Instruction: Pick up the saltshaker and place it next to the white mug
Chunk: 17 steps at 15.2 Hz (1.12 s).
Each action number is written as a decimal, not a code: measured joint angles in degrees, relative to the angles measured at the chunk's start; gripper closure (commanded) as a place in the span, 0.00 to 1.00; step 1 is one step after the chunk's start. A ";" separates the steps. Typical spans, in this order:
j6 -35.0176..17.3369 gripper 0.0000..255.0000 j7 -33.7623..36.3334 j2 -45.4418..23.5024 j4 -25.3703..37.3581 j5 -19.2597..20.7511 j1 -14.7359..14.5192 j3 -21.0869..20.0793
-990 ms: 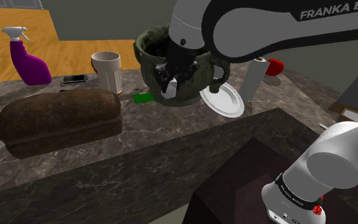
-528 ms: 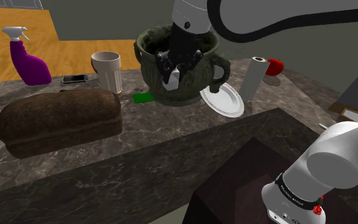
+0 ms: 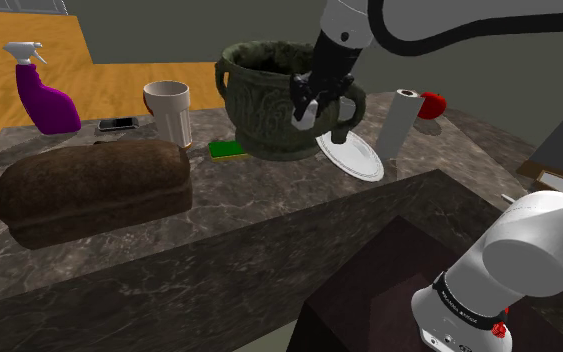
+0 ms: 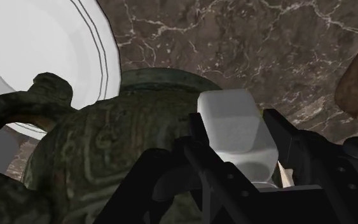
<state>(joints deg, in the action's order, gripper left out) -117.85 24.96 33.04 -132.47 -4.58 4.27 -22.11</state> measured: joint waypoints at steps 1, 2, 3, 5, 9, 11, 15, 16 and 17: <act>-0.19 1.00 -1.30 0.80 -0.67 -0.07 0.01 1.02; -0.22 1.00 -2.89 1.24 -1.02 -0.22 0.27 2.31; 0.06 1.00 -4.46 2.21 -1.81 -0.08 0.47 3.67; -0.15 1.00 -7.99 3.92 -3.80 0.25 1.08 6.72; -0.07 1.00 -13.91 5.30 -5.58 1.45 2.71 11.97; -0.47 1.00 -16.57 5.39 -6.24 2.08 3.53 14.30; -0.94 1.00 -22.07 4.90 -6.28 3.56 5.35 19.28; -0.74 1.00 -23.57 5.27 -6.45 3.92 5.81 20.64; -0.50 1.00 -25.15 5.45 -6.40 4.30 6.29 22.07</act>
<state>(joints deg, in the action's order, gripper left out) -118.36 -0.20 38.49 -138.87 -0.28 10.56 -0.04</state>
